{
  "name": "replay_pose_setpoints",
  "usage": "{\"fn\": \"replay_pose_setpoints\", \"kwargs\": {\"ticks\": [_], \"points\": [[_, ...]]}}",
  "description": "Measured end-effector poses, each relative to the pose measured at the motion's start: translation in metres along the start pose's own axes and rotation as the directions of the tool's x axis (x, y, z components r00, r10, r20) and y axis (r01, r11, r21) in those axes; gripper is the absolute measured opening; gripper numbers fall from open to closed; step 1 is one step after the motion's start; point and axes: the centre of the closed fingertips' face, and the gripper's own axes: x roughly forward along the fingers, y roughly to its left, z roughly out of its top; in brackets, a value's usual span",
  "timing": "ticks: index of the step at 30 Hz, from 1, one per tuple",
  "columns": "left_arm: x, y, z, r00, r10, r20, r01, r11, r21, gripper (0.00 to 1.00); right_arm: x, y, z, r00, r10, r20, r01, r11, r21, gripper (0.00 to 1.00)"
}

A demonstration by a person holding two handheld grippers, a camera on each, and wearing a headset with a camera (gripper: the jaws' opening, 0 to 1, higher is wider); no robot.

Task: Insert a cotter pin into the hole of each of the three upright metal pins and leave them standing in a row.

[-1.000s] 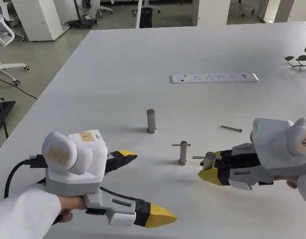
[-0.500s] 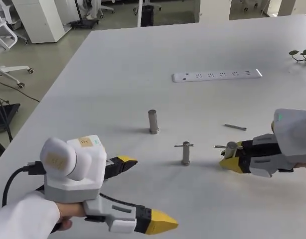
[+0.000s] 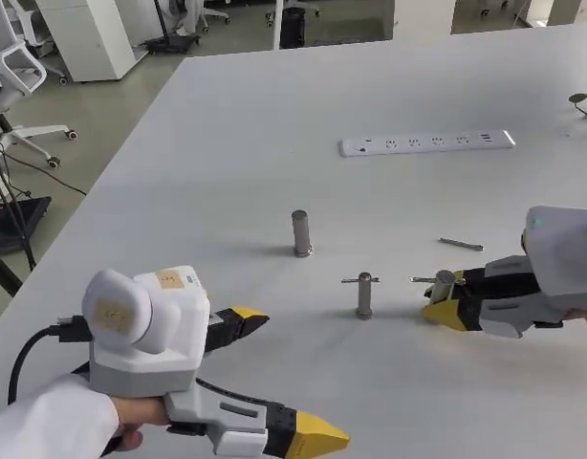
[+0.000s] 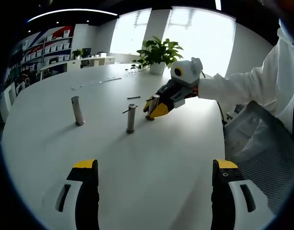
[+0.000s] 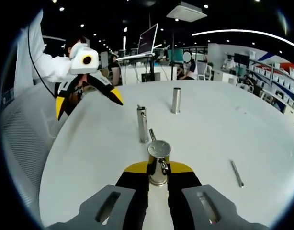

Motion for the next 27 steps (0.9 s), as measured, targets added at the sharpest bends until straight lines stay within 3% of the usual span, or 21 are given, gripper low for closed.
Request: {"fn": "replay_pose_setpoints", "kwargs": {"ticks": [20,23,25,27], "points": [[-0.0013,0.0018,0.0009,0.9998,0.018,0.009,-0.018,1.0,0.012,0.99,0.0049,0.0042,0.0032,0.9994,0.018,0.028,-0.018,1.0,0.017,0.09],[-0.0006,-0.0001,0.0026,0.9998,0.014,0.012,-0.014,1.0,0.004,0.99,0.0051,0.0043,0.0034,0.9993,0.011,0.035,-0.014,0.997,0.07,0.1],[-0.0007,-0.0003,0.0044,0.9998,0.012,0.018,-0.012,1.0,0.0,0.99,0.0039,0.0068,0.0083,0.9978,0.015,0.064,-0.021,0.996,0.091,0.16],[-0.0009,0.0,0.0054,0.9997,0.014,0.02,-0.014,1.0,0.001,0.99,0.0022,0.0079,0.0095,0.9981,0.011,0.06,-0.016,0.996,0.085,0.25]]}}
